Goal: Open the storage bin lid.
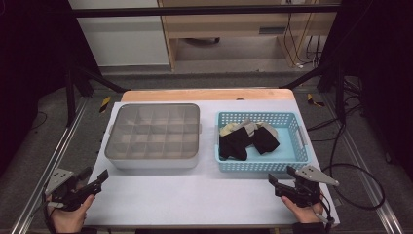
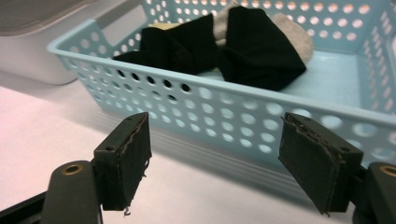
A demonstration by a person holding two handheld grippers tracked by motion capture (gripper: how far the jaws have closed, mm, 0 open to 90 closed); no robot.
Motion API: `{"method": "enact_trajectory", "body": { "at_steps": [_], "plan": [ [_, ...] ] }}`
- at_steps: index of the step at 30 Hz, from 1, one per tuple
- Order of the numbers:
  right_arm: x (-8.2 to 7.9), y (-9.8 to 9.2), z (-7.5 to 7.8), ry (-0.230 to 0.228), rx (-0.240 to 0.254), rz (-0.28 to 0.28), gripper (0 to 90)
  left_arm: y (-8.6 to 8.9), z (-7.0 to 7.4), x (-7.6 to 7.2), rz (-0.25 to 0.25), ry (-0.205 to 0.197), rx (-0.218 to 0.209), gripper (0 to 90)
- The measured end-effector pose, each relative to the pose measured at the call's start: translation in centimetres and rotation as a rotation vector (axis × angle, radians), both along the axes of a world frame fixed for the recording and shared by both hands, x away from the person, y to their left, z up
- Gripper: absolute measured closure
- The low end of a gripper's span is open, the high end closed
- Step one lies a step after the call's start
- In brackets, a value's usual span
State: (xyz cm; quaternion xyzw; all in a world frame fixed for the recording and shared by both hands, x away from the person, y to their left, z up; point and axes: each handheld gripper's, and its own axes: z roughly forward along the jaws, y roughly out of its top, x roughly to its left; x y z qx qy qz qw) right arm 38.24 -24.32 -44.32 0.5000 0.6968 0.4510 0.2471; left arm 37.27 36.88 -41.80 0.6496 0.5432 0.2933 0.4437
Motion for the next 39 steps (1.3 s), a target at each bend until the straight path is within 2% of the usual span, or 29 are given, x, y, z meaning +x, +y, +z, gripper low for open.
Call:
{"method": "enact_trajectory", "body": {
  "at_steps": [5, 12, 18, 25, 35, 39],
  "plan": [
    [-0.3, 1.4, 0.9, -0.011, 0.012, 0.037, 25.1, 0.0, 0.6, 0.1, -0.011, -0.001, -0.003, 33.0],
    [-0.2, 2.4, 1.6, -0.011, 0.031, 0.059, 25.2, -0.2, 1.2, 0.6, -0.034, 0.001, 0.004, 31.7],
    [0.3, 3.1, 2.3, -0.017, 0.010, 0.078, 24.5, -0.5, 1.6, 1.0, -0.050, -0.002, 0.014, 30.9],
    [0.9, 4.1, 3.0, -0.031, -0.014, 0.110, 22.8, 0.2, 2.2, 1.1, -0.038, -0.009, 0.000, 30.6],
    [1.6, 5.9, 4.2, -0.063, -0.012, 0.148, 21.6, 0.5, 2.7, 2.1, -0.048, -0.019, -0.010, 30.3],
    [1.9, 6.7, 4.8, -0.072, -0.007, 0.162, 21.5, 0.5, 2.9, 2.5, -0.053, -0.015, 0.004, 30.1]
  ]
}}
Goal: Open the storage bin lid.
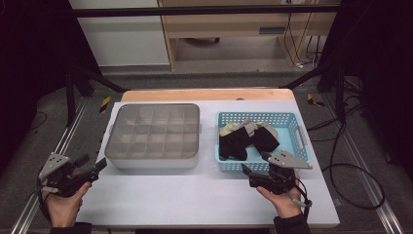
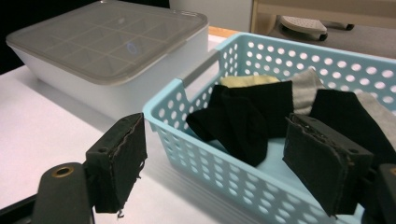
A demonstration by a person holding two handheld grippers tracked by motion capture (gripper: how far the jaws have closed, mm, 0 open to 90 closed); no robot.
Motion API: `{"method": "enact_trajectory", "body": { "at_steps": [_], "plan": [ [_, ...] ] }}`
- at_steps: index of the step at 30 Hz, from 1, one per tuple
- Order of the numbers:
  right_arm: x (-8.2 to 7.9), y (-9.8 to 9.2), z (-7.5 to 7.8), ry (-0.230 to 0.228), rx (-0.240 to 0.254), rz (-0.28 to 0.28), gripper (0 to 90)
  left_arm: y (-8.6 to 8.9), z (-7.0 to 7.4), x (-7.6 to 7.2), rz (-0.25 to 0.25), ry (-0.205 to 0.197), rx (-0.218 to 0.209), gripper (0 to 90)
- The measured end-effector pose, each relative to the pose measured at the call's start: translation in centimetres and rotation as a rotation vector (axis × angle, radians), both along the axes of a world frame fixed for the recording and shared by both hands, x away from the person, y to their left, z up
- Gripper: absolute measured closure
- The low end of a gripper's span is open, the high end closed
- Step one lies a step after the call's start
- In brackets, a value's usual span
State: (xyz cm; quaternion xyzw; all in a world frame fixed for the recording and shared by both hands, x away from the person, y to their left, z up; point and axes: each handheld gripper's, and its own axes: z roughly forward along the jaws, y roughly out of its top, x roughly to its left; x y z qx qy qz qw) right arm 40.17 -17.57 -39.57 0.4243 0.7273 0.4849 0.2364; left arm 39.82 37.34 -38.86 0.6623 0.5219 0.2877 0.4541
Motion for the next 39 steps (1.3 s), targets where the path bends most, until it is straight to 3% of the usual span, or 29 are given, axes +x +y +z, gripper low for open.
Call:
{"method": "enact_trajectory", "body": {
  "at_steps": [12, 25, 39],
  "plan": [
    [1.5, 1.9, 1.0, -0.003, 0.010, 0.021, 21.7, -0.3, 1.1, 1.8, -0.016, 0.007, 0.045, 29.4],
    [3.4, 3.9, 2.0, -0.002, 0.029, 0.044, 23.3, 0.0, 2.1, 4.0, -0.021, 0.017, 0.065, 29.0],
    [5.7, 7.5, 2.7, 0.011, 0.040, 0.099, 27.2, 1.2, 2.1, 5.9, -0.009, 0.044, 0.056, 28.6]
  ]
}}
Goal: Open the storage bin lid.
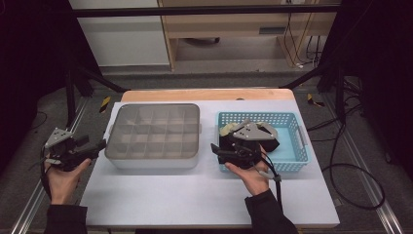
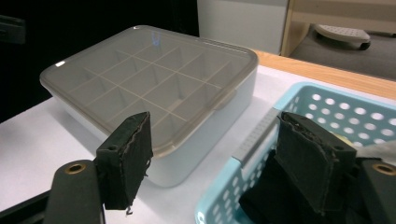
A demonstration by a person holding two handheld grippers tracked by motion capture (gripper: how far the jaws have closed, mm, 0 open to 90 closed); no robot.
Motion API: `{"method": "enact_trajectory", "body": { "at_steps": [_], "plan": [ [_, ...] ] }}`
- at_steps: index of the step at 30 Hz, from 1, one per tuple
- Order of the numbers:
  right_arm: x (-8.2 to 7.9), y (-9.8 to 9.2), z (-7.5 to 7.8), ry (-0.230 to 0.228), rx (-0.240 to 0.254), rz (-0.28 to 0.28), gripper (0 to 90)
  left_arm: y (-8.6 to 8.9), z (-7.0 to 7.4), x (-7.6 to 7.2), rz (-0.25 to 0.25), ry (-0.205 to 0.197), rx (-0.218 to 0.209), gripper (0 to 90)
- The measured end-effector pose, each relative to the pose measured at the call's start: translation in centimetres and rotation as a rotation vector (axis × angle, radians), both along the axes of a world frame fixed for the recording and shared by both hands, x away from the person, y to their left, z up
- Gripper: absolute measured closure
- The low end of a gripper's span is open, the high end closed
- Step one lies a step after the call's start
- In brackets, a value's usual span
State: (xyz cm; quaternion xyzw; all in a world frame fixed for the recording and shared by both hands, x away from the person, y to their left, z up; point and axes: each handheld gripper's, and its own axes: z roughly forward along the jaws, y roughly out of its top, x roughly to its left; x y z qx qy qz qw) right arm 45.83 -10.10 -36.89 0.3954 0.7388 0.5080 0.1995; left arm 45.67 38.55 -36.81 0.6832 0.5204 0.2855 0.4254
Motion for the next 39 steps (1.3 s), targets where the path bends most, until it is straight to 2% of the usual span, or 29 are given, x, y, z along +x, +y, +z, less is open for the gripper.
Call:
{"method": "enact_trajectory", "body": {
  "at_steps": [8, 11, 17, 19, 28, 33, 39],
  "plan": [
    [1.5, 2.4, 0.0, 0.027, -0.002, 0.023, 27.9, 1.2, -0.3, 1.6, 0.022, 0.027, -0.005, 28.6],
    [2.1, 3.3, -0.1, 0.040, 0.003, 0.030, 28.1, 1.4, -0.4, 2.3, 0.016, 0.037, -0.007, 28.9],
    [3.7, 4.3, -0.1, 0.058, 0.000, 0.009, 28.3, 1.3, -0.7, 3.6, 0.007, 0.056, 0.007, 29.7],
    [4.5, 4.6, -0.3, 0.070, 0.015, -0.007, 28.9, 1.2, -0.8, 4.2, 0.004, 0.062, 0.011, 30.2],
    [6.9, 5.2, -1.2, 0.117, -0.016, -0.040, 32.0, 0.9, -1.8, 6.3, -0.009, 0.106, 0.029, 32.1],
    [7.8, 5.9, -1.6, 0.137, -0.008, -0.033, 34.4, 0.8, -2.5, 7.3, -0.015, 0.124, 0.028, 33.5],
    [8.8, 6.9, -2.1, 0.152, -0.023, -0.046, 35.7, 0.8, -3.1, 8.3, -0.014, 0.142, 0.014, 35.8]
  ]
}}
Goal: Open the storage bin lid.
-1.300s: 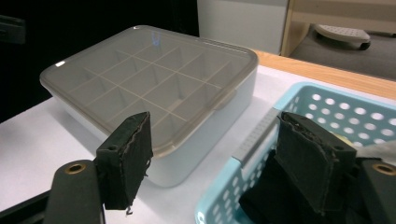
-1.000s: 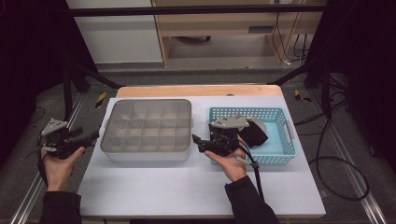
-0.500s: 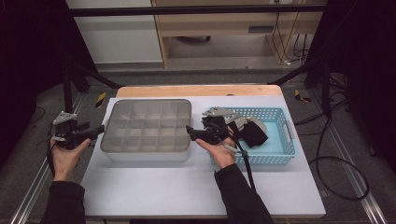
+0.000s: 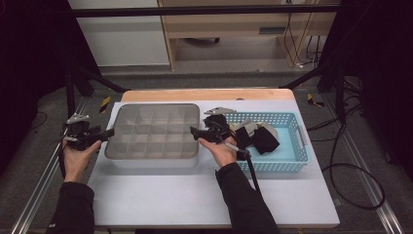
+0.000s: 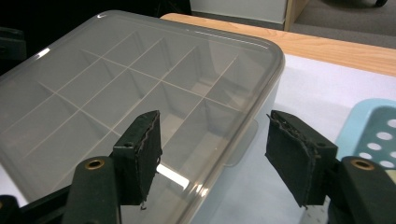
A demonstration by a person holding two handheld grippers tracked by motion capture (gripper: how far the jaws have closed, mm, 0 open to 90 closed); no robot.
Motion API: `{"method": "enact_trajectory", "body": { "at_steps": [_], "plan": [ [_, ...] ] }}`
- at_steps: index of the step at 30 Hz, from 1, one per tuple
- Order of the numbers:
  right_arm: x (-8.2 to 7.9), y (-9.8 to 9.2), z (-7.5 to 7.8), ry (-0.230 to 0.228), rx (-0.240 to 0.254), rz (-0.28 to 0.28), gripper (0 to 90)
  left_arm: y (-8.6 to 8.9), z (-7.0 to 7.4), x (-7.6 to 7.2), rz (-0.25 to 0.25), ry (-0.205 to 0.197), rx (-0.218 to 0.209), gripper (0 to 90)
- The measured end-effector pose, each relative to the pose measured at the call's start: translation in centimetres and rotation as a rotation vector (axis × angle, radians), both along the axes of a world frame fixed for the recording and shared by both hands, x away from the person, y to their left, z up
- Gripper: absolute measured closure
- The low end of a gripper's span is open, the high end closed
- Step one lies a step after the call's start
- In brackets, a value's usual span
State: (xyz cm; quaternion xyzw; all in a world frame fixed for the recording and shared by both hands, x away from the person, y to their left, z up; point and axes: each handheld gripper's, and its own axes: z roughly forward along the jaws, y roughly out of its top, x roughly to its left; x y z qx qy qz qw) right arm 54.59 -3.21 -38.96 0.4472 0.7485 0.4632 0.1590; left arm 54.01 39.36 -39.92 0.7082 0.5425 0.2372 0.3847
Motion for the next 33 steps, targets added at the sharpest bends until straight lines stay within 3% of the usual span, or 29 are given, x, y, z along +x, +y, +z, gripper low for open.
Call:
{"method": "enact_trajectory", "body": {
  "at_steps": [8, 12, 25, 33],
  "plan": [
    [1.3, 1.0, -0.9, 0.033, -0.014, -0.009, 39.5, -0.2, -0.6, 0.8, -0.004, 0.031, 0.011, 39.3],
    [1.9, 1.0, -1.5, 0.060, -0.024, -0.017, 41.9, -0.1, -0.8, 1.0, -0.006, 0.036, -0.007, 39.4],
    [2.6, 0.8, -1.7, 0.108, -0.020, -0.050, 43.9, -1.0, -0.7, 1.9, -0.047, 0.075, -0.018, 35.6],
    [2.6, 1.4, -1.5, 0.101, -0.009, -0.040, 41.3, -1.2, -0.7, 1.8, -0.064, 0.084, -0.017, 31.5]
  ]
}}
